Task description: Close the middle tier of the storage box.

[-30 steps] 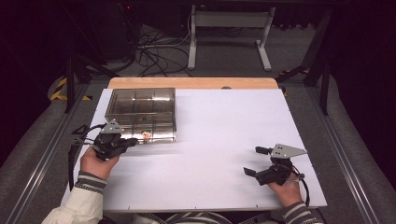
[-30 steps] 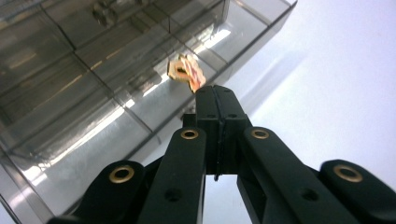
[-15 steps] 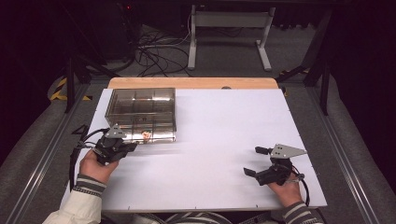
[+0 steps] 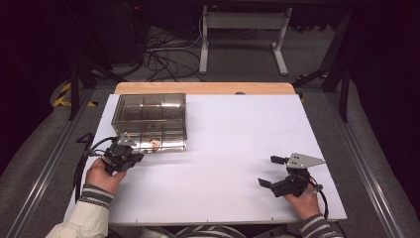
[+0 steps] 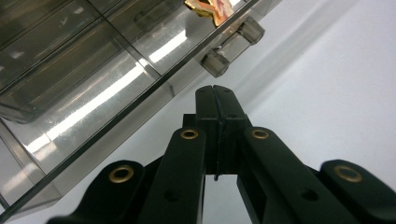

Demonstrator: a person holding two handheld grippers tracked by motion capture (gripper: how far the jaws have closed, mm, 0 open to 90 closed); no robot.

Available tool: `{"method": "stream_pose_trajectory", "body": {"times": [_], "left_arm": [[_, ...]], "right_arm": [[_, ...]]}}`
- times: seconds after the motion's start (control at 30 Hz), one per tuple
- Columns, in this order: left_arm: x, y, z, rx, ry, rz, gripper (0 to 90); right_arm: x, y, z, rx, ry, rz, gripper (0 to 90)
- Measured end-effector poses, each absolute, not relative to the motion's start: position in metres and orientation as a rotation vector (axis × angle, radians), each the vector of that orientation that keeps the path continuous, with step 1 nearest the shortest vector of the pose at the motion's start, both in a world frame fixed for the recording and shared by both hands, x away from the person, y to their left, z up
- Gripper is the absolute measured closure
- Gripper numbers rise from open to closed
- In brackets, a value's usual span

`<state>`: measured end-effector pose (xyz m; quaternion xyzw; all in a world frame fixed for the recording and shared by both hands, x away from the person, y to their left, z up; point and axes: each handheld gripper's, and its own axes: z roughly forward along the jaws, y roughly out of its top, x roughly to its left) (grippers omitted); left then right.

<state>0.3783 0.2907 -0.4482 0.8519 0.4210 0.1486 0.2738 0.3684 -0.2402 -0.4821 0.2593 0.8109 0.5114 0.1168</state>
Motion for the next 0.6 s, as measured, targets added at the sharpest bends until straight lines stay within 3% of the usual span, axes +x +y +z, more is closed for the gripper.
{"method": "stream_pose_trajectory", "body": {"times": [0.6], "left_arm": [[0.3794, 0.2906, -0.4477, 2.256, 1.143, 0.436, 90.0]], "right_arm": [[0.3690, -0.2407, -0.4822, 0.763, 2.371, 1.495, 1.2]]}}
